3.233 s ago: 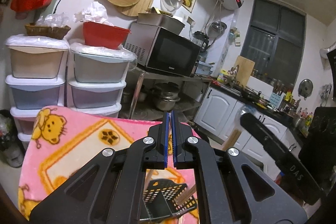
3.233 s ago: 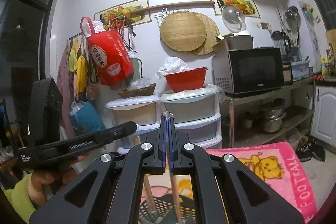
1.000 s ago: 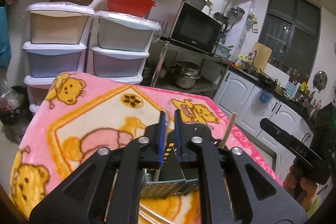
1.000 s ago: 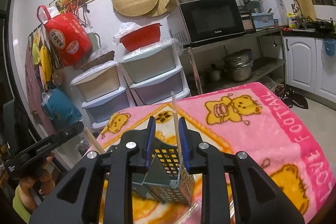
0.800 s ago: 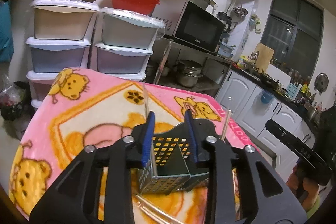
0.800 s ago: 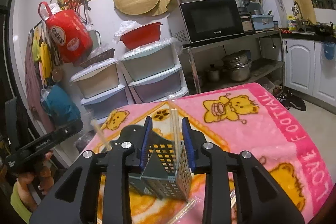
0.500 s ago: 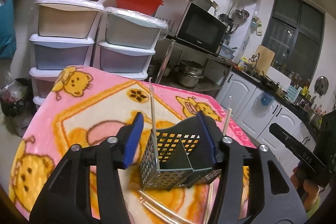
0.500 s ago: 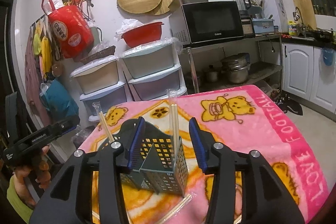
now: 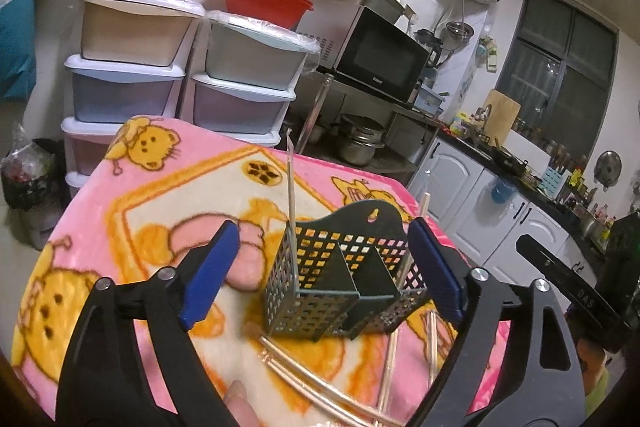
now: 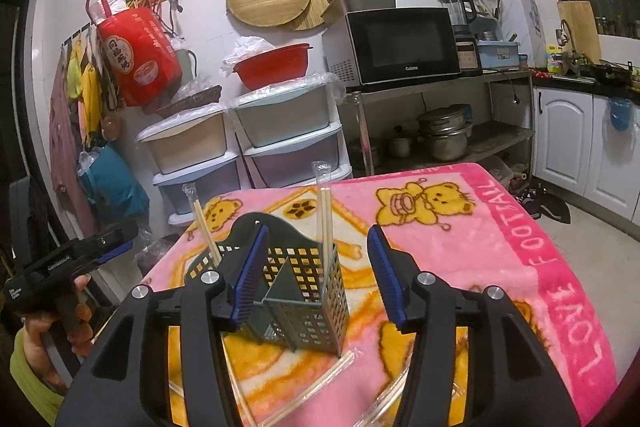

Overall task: Organize utensils
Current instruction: 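Move the right tool down to wrapped chopsticks beside the caddy while the left tool follows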

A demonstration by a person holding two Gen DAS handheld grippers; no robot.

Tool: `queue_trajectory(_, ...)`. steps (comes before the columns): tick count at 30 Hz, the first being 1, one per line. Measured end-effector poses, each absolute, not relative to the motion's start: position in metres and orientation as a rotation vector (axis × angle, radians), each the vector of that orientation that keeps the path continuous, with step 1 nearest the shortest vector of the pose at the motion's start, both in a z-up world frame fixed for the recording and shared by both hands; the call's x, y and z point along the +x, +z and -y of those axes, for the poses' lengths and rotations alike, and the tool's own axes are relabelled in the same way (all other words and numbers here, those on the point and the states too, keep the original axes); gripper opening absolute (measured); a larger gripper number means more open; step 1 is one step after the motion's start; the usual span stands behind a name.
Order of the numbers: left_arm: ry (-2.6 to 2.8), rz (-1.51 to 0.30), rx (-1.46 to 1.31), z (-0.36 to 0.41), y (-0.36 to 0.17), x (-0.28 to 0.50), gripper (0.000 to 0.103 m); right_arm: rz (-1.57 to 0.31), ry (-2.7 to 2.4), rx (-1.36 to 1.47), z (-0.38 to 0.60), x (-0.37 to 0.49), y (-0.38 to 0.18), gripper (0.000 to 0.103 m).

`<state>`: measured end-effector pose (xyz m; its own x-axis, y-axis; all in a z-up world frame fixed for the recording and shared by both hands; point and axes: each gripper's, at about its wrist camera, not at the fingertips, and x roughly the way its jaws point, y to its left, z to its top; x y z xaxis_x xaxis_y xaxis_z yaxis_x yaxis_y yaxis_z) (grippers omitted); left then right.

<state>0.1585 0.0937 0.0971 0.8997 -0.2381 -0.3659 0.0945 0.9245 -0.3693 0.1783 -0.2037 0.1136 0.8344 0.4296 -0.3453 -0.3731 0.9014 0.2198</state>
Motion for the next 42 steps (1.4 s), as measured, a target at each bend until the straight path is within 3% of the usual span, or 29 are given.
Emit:
queue_trajectory(5, -0.179, -0.431, -0.355, -0.092, 0.092, 0.15, 0.086, -0.409, 0.427, 0.13, 0.205, 0.172, 0.109, 0.054)
queue_trajectory(42, -0.164, -0.642, -0.352, -0.073, 0.021, 0.154, 0.086, -0.591, 0.36, 0.102, 0.244, 0.163, 0.052, 0.056)
